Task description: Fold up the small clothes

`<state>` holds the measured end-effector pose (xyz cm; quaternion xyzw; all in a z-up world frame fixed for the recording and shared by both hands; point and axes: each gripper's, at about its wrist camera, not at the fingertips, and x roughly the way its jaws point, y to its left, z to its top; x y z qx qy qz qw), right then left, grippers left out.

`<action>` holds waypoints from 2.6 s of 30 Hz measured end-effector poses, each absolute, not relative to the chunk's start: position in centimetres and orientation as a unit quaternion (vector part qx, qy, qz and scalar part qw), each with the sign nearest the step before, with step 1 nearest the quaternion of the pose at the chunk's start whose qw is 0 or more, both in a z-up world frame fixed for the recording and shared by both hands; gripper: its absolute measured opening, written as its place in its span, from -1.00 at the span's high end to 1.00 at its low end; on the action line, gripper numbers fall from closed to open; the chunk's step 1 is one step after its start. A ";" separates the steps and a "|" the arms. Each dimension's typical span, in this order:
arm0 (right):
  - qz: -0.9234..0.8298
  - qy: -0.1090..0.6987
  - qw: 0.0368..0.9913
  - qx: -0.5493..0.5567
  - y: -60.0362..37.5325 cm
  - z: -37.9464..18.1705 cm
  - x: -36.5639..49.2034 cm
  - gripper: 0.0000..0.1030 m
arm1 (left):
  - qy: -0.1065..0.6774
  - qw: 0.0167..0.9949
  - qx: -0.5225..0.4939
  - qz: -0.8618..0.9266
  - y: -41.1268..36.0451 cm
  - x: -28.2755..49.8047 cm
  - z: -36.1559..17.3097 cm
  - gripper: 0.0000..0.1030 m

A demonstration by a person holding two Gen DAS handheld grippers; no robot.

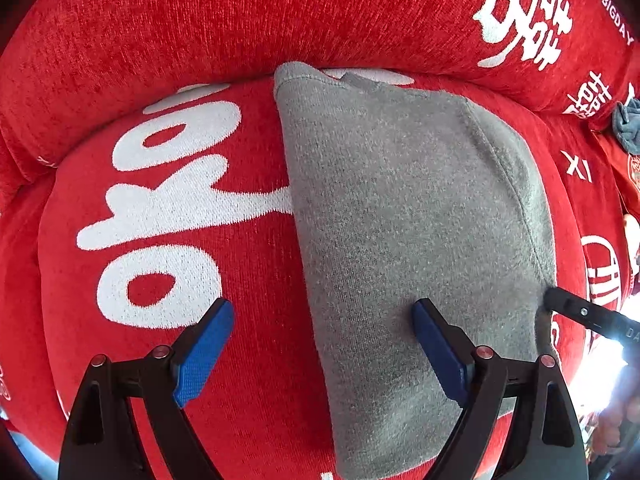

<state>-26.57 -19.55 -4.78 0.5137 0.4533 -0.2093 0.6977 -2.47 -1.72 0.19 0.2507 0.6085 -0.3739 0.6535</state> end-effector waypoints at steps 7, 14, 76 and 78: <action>-0.264 0.462 0.655 0.536 -19.4 -3.9 -30.6 0.82 | 0.607 0.649 0.262 -0.375 -1.9 -2.5 0.4 -0.77; -0.288 0.433 0.636 0.570 -19.4 -3.6 -33.8 0.77 | 0.606 0.646 0.270 -0.378 -2.3 -2.7 0.2 -0.77; -0.080 0.424 0.669 0.605 -27.7 -8.7 -26.9 -0.21 | 0.714 0.540 0.129 -0.427 -5.2 0.8 -3.9 -1.00; -0.063 0.422 0.672 0.606 -27.8 -9.0 -26.4 -0.21 | 0.722 0.533 0.123 -0.424 -5.4 0.8 -4.6 -1.00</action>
